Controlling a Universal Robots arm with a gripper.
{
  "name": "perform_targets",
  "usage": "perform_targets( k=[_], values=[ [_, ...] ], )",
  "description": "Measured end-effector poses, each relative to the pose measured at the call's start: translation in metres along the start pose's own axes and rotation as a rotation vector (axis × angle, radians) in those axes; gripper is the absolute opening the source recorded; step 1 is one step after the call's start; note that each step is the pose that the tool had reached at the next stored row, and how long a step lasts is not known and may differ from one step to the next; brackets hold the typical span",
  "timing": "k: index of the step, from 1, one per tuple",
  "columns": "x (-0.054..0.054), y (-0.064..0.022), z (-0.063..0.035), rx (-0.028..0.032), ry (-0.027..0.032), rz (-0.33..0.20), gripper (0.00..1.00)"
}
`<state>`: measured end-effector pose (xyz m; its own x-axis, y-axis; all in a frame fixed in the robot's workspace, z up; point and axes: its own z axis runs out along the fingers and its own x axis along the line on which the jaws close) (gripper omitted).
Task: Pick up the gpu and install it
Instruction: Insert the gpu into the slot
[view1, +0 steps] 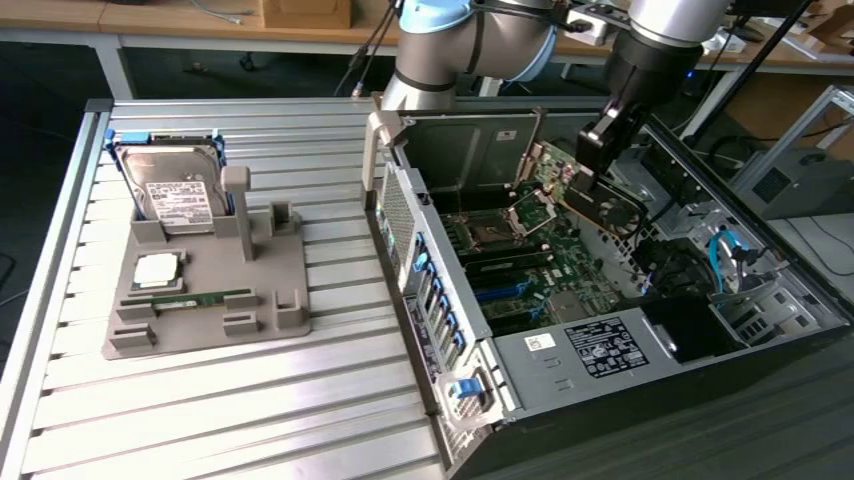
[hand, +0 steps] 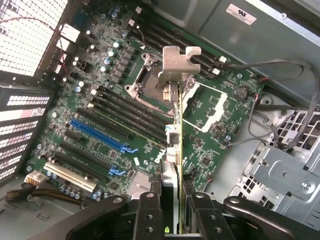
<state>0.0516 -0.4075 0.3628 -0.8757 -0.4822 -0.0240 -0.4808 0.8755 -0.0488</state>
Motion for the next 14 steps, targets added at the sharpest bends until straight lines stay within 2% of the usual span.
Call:
perform_targets(
  k=[14],
  values=[
    [0.0000,0.0000,0.0004,-0.0007,-0.0015,-0.031,0.27]
  ],
)
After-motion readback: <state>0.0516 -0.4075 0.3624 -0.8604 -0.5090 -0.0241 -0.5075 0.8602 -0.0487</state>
